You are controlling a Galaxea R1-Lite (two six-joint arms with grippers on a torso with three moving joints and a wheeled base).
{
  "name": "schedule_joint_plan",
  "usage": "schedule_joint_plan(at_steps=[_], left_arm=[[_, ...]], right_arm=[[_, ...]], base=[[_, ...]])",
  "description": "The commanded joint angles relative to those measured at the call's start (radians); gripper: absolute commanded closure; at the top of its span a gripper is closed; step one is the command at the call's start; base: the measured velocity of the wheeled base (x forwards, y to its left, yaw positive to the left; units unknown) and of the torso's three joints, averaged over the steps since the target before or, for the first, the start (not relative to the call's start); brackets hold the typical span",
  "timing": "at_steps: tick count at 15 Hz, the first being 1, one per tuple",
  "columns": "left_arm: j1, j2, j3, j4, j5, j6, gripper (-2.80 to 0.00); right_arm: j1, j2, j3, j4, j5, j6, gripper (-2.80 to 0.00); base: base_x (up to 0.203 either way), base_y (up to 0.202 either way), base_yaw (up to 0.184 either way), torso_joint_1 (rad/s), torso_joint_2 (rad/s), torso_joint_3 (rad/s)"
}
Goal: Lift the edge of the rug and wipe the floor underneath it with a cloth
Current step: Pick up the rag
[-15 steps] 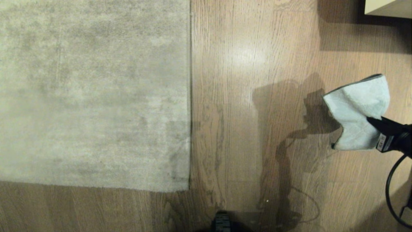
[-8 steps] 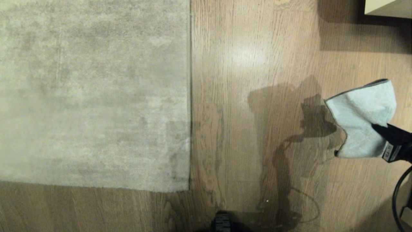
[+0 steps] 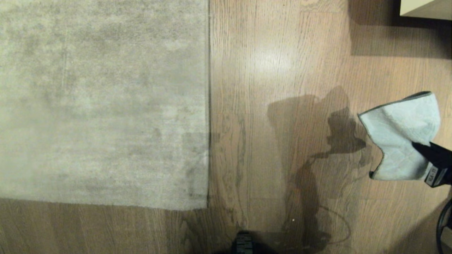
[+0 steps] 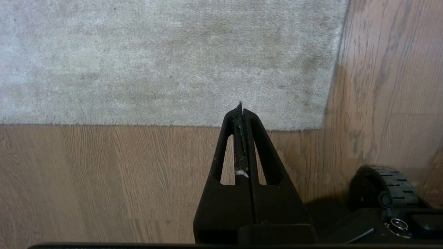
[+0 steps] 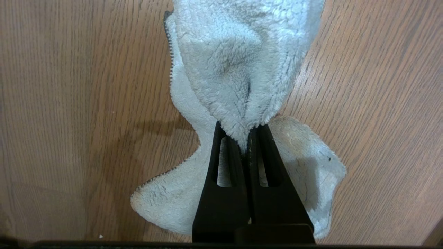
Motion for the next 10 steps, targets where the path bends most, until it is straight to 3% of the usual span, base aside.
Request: schedule_joint_plan(at_steps=[1,10], left_arm=[[0.0,0.0,0.0,0.0,-0.001,-0.001,0.0],[0.0,0.0,0.0,0.0,0.0,-0.001,0.0]], right_arm=[[0.0,-0.026,0.02,-0.007,0.002,-0.001,0.0],[0.01,-0.146,0.073,0.072,0.001,0.001,0.0]], base=[[0.0,0.0,0.0,0.0,0.0,0.0],[0.0,0.0,0.0,0.0,0.0,0.0]])
